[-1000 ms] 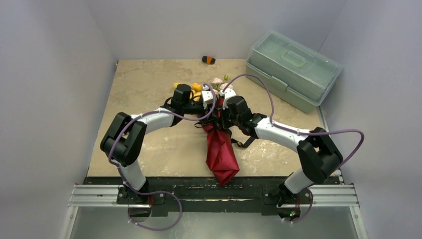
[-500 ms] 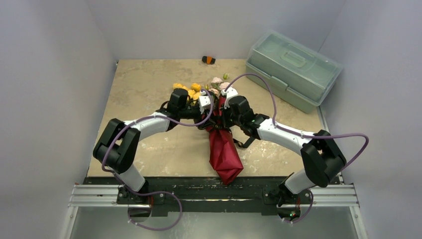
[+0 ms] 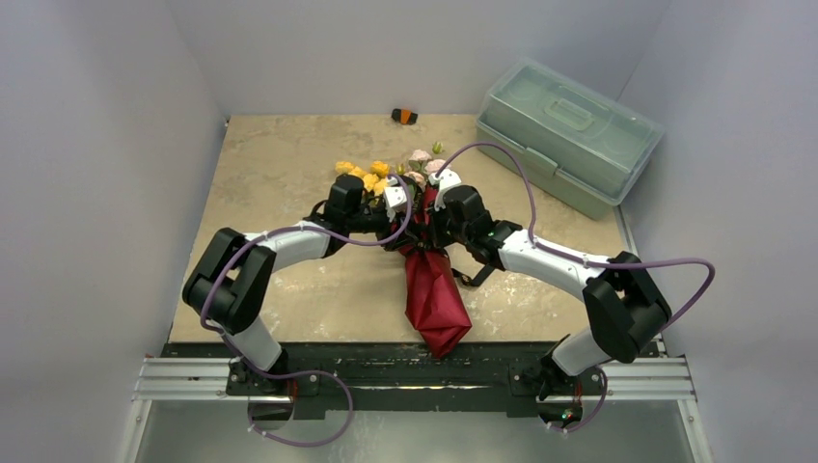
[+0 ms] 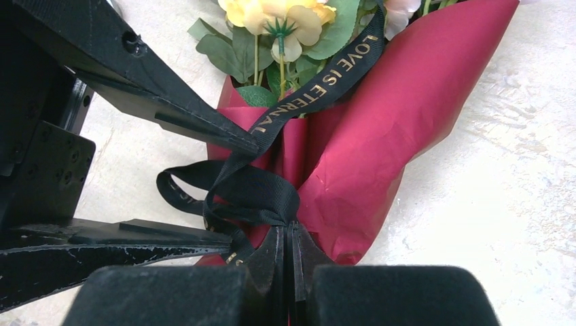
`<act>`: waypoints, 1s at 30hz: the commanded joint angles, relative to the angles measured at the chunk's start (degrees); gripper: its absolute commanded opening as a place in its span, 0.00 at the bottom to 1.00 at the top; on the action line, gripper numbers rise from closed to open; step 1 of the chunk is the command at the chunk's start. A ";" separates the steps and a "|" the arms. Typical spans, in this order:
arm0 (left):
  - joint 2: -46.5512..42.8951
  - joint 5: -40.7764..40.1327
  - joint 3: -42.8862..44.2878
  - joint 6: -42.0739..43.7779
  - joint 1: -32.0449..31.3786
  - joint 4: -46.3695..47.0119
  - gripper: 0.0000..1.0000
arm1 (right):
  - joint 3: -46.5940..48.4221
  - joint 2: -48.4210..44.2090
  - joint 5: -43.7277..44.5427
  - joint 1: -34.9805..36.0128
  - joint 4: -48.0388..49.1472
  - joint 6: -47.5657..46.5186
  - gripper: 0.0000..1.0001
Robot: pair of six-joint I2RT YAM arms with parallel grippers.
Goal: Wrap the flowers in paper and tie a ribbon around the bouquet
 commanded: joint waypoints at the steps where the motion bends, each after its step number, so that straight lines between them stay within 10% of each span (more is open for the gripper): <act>1: -0.14 2.17 0.91 -1.05 -0.09 3.36 0.54 | -0.52 -1.90 -1.46 -0.21 3.30 1.10 0.00; 30: 0.77 2.45 0.58 -4.15 -0.18 1.74 0.00 | -3.75 -4.34 -3.84 -0.20 7.93 2.21 0.00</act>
